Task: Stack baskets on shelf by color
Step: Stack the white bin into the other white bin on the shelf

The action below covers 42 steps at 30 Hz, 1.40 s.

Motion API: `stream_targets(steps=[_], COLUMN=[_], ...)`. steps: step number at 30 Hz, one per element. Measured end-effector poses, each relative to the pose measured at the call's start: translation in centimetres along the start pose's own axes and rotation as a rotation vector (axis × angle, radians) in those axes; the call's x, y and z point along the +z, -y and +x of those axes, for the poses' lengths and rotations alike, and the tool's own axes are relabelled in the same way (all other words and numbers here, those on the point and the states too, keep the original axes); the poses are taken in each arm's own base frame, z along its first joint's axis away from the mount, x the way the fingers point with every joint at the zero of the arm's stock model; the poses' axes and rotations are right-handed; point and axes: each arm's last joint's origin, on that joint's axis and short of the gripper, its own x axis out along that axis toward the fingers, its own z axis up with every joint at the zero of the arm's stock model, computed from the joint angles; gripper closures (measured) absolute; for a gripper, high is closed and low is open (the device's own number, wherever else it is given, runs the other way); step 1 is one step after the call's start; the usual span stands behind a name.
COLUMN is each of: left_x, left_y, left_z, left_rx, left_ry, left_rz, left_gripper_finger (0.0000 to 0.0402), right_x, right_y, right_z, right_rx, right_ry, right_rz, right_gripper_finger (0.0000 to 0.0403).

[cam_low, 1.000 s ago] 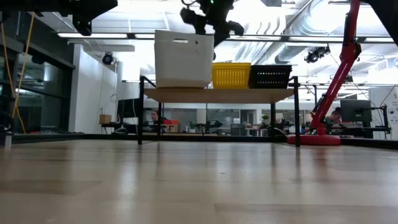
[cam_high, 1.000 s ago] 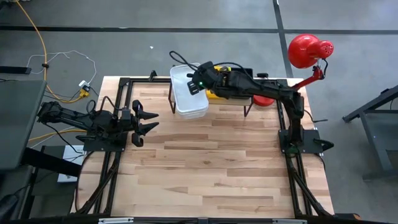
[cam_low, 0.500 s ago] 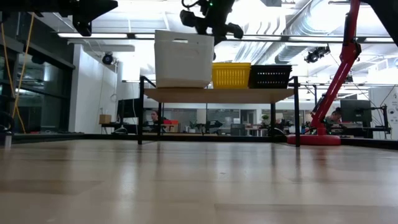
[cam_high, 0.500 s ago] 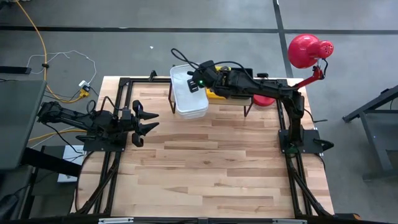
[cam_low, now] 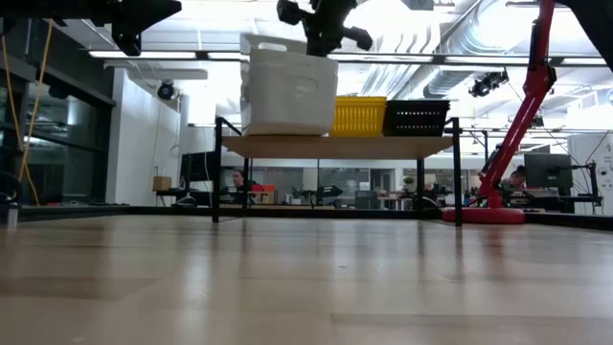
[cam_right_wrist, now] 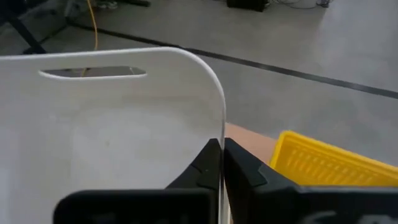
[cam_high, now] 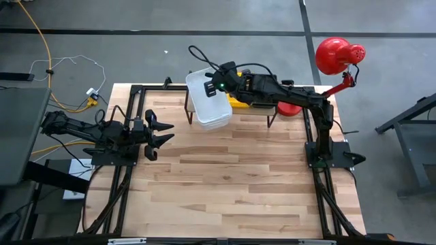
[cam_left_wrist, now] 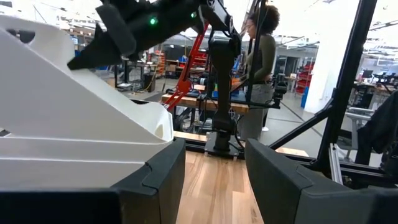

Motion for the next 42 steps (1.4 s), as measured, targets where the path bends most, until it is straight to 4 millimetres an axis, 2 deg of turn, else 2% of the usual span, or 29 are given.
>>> stream_targets(steps=[7, 14, 18, 21, 29, 34, 42], left_x=[-0.1, -0.1, -0.1, -0.1, -0.1, -0.2, -0.2], left_y=[0.0, 0.0, 0.0, 0.0, 0.0, 0.0, 0.0], left_z=[0.0, 0.0, 0.0, 0.0, 0.0, 0.0, 0.0], left_rx=[0.0, 0.001, 0.0, 0.0, 0.0, 0.007, 0.008], left_ry=[-0.007, -0.01, -0.014, -0.014, -0.014, -0.016, -0.017], left_rz=[0.003, 0.004, 0.006, 0.006, 0.006, 0.007, 0.007], left_gripper_finger=[0.0245, 0.0245, 0.0245, 0.0245, 0.0245, 0.0245, 0.0245], right_x=[1.7, 4.1, 5.4, 5.6, 5.2, 5.3, 5.1], right_y=[0.0, 0.1, 0.6, 1.4, 4.0, 4.4, 4.3], right_z=[-1.2, -3.3, -5.0, -5.5, -4.2, -3.3, -2.9], right_rx=[0.036, 0.126, 0.208, 0.271, 0.188, 0.167, 0.168], right_ry=[0.039, 0.075, 0.034, -0.044, -0.213, -0.227, -0.235], right_rz=[0.034, 0.069, 0.102, 0.13, 0.128, 0.142, 0.141], right_gripper_finger=[0.0402, 0.0402, 0.0403, 0.0403, 0.0403, 0.0403, 0.0403])
